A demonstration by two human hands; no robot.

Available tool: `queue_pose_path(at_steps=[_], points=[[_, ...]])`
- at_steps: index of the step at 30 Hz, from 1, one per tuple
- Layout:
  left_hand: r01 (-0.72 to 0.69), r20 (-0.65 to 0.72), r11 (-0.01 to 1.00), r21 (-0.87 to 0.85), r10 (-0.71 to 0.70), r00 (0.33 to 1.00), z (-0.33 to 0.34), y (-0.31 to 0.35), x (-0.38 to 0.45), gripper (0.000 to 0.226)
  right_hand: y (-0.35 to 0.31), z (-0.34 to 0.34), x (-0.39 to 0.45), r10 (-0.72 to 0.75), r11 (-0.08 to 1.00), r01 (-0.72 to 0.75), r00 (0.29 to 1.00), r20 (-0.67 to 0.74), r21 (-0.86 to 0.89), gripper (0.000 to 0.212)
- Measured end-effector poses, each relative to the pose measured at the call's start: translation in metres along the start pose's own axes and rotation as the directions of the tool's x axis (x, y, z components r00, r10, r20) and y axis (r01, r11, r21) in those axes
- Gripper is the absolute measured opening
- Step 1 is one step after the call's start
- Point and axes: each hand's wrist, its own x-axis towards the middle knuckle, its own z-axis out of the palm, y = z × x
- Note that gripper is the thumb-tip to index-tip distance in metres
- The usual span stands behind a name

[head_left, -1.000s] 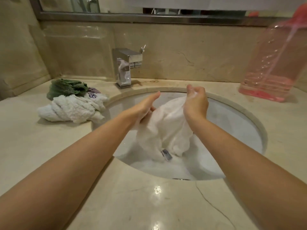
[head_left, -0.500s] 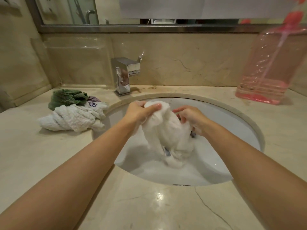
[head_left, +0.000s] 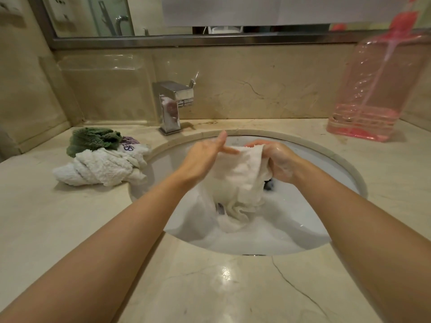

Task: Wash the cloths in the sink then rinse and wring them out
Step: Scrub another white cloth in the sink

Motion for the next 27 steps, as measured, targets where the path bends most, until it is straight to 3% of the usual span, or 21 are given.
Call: queue_pose_path(at_steps=[2, 4, 6, 7, 9, 12, 16, 18, 20, 22, 23, 25, 27], points=[[-0.044, -0.005, 0.999, 0.025, 0.044, 0.999, -0.002, -0.006, 0.002, 0.023, 0.000, 0.001, -0.003, 0.051, 0.997, -0.052, 0.998, 0.032, 0.064, 0.026], [-0.027, -0.034, 0.997, 0.073, 0.030, 0.999, -0.005, -0.014, 0.007, 0.040, -0.001, 0.000, -0.004, 0.091, 0.988, -0.099, 0.993, 0.074, 0.117, 0.018], [0.021, -0.094, 0.977, 0.212, -0.001, 0.996, -0.006, -0.017, 0.012, 0.024, -0.001, -0.003, -0.001, 0.132, 0.981, -0.150, 0.981, 0.142, 0.121, 0.039], [0.048, -0.116, 0.950, 0.310, -0.013, 0.993, -0.006, -0.017, 0.012, 0.011, -0.002, -0.003, 0.000, 0.161, 0.982, -0.174, 0.972, 0.170, 0.067, 0.048], [0.076, -0.118, 0.913, 0.402, -0.031, 0.993, -0.006, -0.017, 0.013, 0.015, -0.001, 0.002, 0.000, 0.215, 0.969, -0.189, 0.962, 0.166, -0.158, 0.063], [0.088, -0.096, 0.909, 0.407, -0.054, 0.994, -0.007, -0.016, 0.011, 0.017, 0.005, 0.007, 0.001, 0.275, 0.866, -0.163, 0.945, 0.177, -0.472, 0.060], [0.169, -0.042, 0.949, 0.267, -0.163, 0.986, -0.007, -0.010, 0.006, 0.013, 0.005, 0.003, -0.003, 0.306, 0.900, -0.230, 0.939, 0.160, -0.371, 0.056], [0.260, -0.029, 0.963, 0.070, -0.258, 0.966, -0.006, -0.003, 0.004, 0.015, 0.002, 0.005, -0.002, 0.228, 0.931, -0.202, 0.972, 0.051, -0.303, 0.061], [0.348, -0.027, 0.922, -0.169, -0.358, 0.933, 0.000, 0.007, 0.001, 0.024, -0.004, 0.016, 0.000, 0.045, 0.953, -0.088, 0.987, -0.153, -0.290, 0.063], [0.377, -0.035, 0.861, -0.341, -0.412, 0.910, 0.008, 0.015, -0.002, 0.047, -0.010, 0.041, -0.007, -0.241, 0.925, 0.098, 0.898, -0.369, -0.367, 0.048], [0.372, -0.038, 0.826, -0.424, -0.427, 0.904, 0.011, 0.015, -0.003, 0.055, -0.013, 0.059, -0.014, -0.386, 0.882, 0.204, 0.831, -0.401, -0.424, 0.039], [0.313, -0.043, 0.756, -0.575, -0.410, 0.911, 0.014, 0.015, -0.009, 0.048, -0.017, 0.097, -0.034, -0.624, 0.741, 0.405, 0.709, -0.328, -0.535, 0.034], [0.290, -0.039, 0.738, -0.609, -0.393, 0.919, 0.017, 0.015, -0.010, 0.039, -0.019, 0.113, -0.038, -0.693, 0.667, 0.435, 0.659, -0.290, -0.605, 0.036]])
